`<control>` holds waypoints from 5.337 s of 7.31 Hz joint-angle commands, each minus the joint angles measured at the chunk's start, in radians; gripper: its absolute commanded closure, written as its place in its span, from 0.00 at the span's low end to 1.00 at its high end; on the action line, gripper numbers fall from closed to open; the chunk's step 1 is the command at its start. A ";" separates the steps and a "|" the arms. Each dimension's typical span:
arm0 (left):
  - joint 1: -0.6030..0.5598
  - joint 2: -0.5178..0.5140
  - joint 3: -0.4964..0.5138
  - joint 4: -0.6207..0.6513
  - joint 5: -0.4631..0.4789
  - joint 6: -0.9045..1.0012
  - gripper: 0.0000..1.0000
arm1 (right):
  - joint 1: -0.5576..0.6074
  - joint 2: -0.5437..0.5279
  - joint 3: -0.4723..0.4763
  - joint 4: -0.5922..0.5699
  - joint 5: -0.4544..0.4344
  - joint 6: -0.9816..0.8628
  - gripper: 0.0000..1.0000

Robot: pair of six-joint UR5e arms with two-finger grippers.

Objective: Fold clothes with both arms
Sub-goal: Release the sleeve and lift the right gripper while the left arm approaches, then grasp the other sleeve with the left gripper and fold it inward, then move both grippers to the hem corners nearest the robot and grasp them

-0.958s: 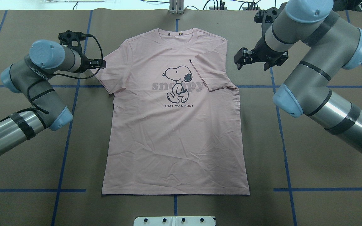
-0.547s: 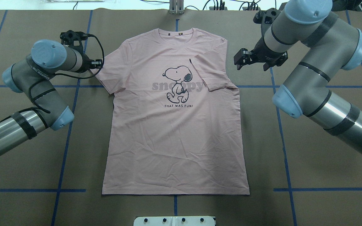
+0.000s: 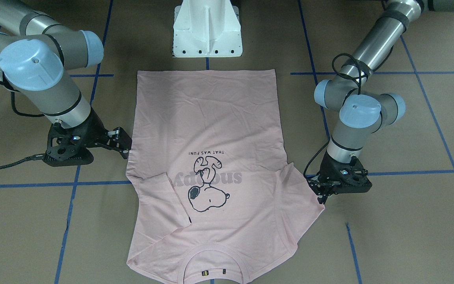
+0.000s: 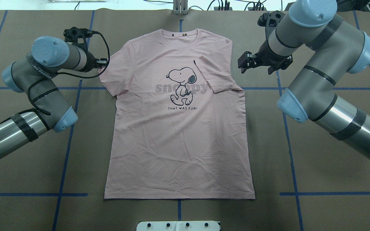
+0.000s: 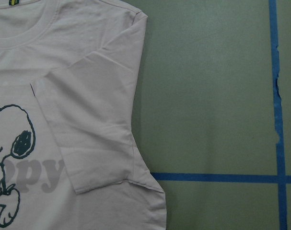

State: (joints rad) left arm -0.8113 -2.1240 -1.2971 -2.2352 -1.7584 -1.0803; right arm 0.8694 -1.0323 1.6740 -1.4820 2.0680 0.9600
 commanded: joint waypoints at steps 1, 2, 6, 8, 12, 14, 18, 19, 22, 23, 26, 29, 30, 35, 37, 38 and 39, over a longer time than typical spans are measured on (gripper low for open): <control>0.003 -0.046 -0.154 0.187 -0.052 -0.073 1.00 | -0.001 -0.003 0.000 0.002 0.000 -0.003 0.00; 0.039 -0.118 -0.107 0.192 -0.050 -0.183 1.00 | 0.000 -0.005 0.001 0.005 0.001 -0.007 0.00; 0.086 -0.352 0.205 0.134 -0.044 -0.303 1.00 | 0.000 -0.014 0.024 0.005 0.003 -0.001 0.00; 0.086 -0.353 0.219 0.108 -0.044 -0.320 1.00 | -0.001 -0.015 0.024 0.005 0.003 0.002 0.00; 0.095 -0.370 0.225 0.072 -0.044 -0.386 0.28 | -0.003 -0.018 0.026 0.005 0.001 0.003 0.00; 0.110 -0.372 0.237 -0.027 -0.038 -0.432 0.00 | -0.006 -0.021 0.026 0.005 -0.002 0.002 0.00; 0.115 -0.231 -0.053 0.093 -0.119 -0.445 0.00 | -0.107 -0.191 0.235 0.006 -0.043 0.098 0.00; 0.118 -0.168 -0.162 0.153 -0.125 -0.445 0.00 | -0.200 -0.256 0.310 0.005 -0.130 0.171 0.00; 0.150 -0.038 -0.446 0.461 -0.112 -0.284 0.00 | -0.500 -0.357 0.444 0.006 -0.403 0.487 0.00; 0.176 0.057 -0.559 0.468 -0.110 -0.283 0.00 | -0.585 -0.383 0.469 0.006 -0.461 0.561 0.00; 0.179 0.108 -0.611 0.468 -0.110 -0.279 0.00 | -0.805 -0.516 0.475 0.157 -0.678 0.729 0.00; 0.185 0.110 -0.604 0.465 -0.110 -0.280 0.00 | -0.813 -0.505 0.412 0.158 -0.666 0.726 0.00; 0.185 0.111 -0.600 0.465 -0.110 -0.280 0.00 | -0.814 -0.506 0.412 0.157 -0.666 0.724 0.01; 0.190 0.111 -0.594 0.465 -0.110 -0.279 0.00 | -0.822 -0.474 0.395 0.152 -0.664 0.724 0.47; 0.192 0.110 -0.594 0.465 -0.110 -0.280 0.00 | -0.819 -0.476 0.398 0.151 -0.658 0.718 0.85; 0.198 0.110 -0.593 0.465 -0.110 -0.280 0.00 | -0.814 -0.477 0.404 0.151 -0.655 0.717 0.98; 0.199 0.108 -0.593 0.465 -0.110 -0.280 0.00 | -0.811 -0.479 0.408 0.149 -0.646 0.717 1.00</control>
State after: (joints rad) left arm -0.6154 -2.0144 -1.8905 -1.7702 -1.8684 -1.3604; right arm 0.0541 -1.5093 2.0768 -1.3316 1.4132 1.6777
